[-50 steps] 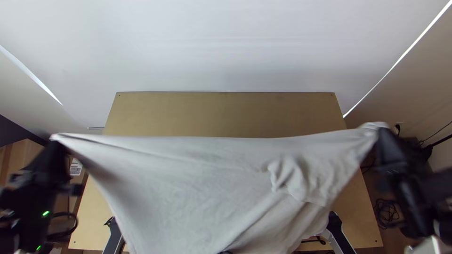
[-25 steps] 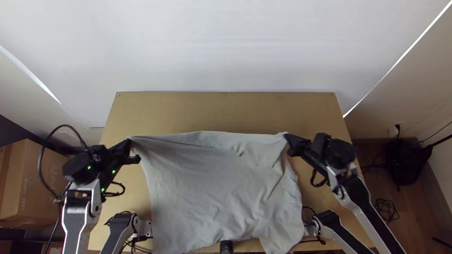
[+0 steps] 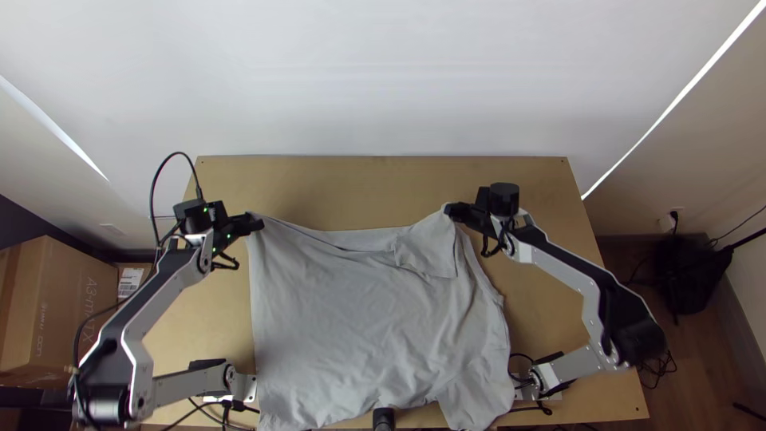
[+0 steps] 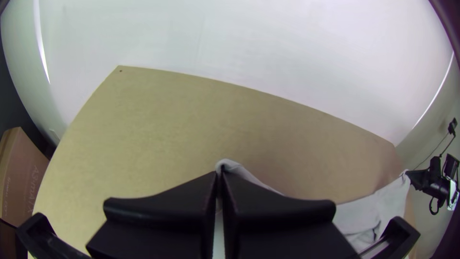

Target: Fold the t-shirt

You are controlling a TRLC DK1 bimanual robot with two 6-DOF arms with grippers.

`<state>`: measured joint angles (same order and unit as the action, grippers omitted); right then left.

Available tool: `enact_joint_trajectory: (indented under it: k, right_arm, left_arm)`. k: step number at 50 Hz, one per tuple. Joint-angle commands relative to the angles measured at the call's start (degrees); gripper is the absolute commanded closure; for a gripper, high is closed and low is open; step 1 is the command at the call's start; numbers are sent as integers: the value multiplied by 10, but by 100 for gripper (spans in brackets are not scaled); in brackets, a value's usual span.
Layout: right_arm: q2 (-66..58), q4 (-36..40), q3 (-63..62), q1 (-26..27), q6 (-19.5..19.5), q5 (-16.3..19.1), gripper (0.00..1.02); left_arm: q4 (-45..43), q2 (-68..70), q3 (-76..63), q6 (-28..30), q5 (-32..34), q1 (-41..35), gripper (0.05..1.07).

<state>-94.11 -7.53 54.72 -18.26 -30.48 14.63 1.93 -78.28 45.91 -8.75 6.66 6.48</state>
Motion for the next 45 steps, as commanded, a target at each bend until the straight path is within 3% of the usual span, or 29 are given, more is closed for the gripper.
enact_joint_trajectory:
  k: [1,13,21,26,35,45]
  right_arm:
    - [-71,-18,65,17,-10,2,100]
    - [-180,-19,194,47,9,-15,100]
    - [-238,-17,270,52,72,-50,100]
    - [-264,-18,308,53,89,-56,100]
    - [-318,-18,388,71,95,-80,100]
    - [-369,2,471,86,101,-131,100]
  left_arm:
    - [-29,-72,69,7,4,7,105]
    - [-42,-202,178,6,5,8,105]
    - [-43,-264,244,-2,4,6,105]
    - [-42,-301,284,-12,2,2,105]
    - [-42,-353,341,-21,-15,-9,105]
    - [-45,-380,370,-36,-32,-17,105]
